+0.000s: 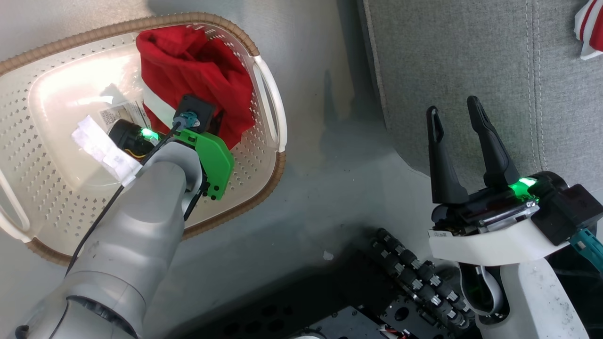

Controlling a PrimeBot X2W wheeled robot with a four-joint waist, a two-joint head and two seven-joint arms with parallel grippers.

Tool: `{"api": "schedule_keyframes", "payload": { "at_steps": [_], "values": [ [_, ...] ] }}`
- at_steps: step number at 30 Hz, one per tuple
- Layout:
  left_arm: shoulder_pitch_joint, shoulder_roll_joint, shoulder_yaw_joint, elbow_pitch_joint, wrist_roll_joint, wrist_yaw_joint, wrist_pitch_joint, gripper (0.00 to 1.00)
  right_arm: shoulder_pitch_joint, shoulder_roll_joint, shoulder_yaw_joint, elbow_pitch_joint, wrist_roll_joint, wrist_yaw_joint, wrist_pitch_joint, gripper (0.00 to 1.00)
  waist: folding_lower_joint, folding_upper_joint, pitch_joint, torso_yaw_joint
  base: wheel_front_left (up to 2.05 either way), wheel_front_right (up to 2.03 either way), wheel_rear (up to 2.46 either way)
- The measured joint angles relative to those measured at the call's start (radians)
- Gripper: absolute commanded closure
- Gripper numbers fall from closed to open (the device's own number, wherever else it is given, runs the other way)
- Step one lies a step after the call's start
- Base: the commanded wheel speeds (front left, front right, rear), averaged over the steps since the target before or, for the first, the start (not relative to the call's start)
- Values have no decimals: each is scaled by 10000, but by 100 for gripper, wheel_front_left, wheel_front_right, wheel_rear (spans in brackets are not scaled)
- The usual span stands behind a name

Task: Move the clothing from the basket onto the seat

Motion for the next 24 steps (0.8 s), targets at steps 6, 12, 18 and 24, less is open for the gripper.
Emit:
{"api": "schedule_keyframes", "payload": {
  "at_steps": [6,12,18,24],
  "values": [
    [-10,291,-470,-426,-391,-2,-267,100,-149,0,52,12,0,0,0,0,0,0,-85,10,0,0,0],
    [44,583,-926,-1104,-848,-2,-759,100,-344,4,-17,184,-29,-2,0,0,0,0,-350,68,0,0,0],
    [560,840,-1365,-2228,-1164,0,-988,100,-344,6,-259,355,-228,0,0,0,0,0,-885,350,0,0,0],
    [1195,1273,-978,-4080,-957,-2,-1016,100,-239,8,-577,522,-575,0,0,0,0,0,-1562,728,0,0,0]
  ]
}}
